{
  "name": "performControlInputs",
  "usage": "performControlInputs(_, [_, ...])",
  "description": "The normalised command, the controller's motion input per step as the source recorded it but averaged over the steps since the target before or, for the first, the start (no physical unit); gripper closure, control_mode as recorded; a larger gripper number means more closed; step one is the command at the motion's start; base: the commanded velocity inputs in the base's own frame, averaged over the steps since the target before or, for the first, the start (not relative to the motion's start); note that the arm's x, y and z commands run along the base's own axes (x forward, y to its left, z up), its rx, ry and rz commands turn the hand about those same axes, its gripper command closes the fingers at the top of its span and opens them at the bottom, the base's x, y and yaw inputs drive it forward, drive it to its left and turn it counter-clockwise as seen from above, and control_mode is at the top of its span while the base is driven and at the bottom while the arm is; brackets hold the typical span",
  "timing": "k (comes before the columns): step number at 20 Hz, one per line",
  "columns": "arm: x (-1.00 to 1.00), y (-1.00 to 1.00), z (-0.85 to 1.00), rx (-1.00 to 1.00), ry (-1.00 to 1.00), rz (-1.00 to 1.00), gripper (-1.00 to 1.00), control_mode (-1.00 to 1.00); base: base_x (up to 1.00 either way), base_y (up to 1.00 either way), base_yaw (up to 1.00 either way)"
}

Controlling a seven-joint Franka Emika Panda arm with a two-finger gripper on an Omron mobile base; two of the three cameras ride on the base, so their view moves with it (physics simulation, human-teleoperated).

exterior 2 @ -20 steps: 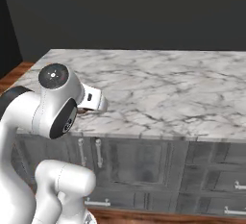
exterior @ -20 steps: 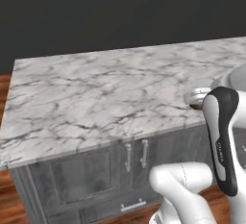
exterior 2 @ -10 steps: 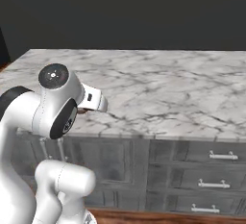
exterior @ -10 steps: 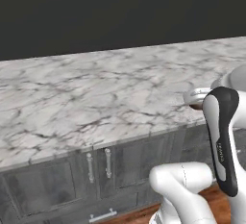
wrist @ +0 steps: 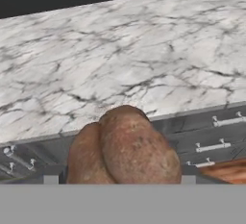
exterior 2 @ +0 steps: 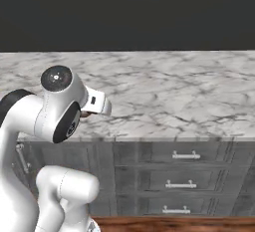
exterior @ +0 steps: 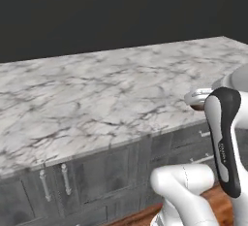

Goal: Retrieve the reheated potato from the microwave, then place the potato, cheese, and condiment on the cutting board.

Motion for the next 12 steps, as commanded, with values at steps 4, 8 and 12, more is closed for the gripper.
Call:
performControlInputs(4, [0.00, 0.00, 0.00, 0.00, 0.00, 0.00, 1.00, 1.00, 0.04, -0.45, -0.57])
performControlInputs(8, [0.00, 0.00, 0.00, 0.00, 0.00, 0.00, 1.00, 1.00, 0.02, -0.38, -0.65])
performControlInputs(12, [0.00, 0.00, 0.00, 0.00, 0.00, 0.00, 1.00, 1.00, 0.00, -0.30, -0.72])
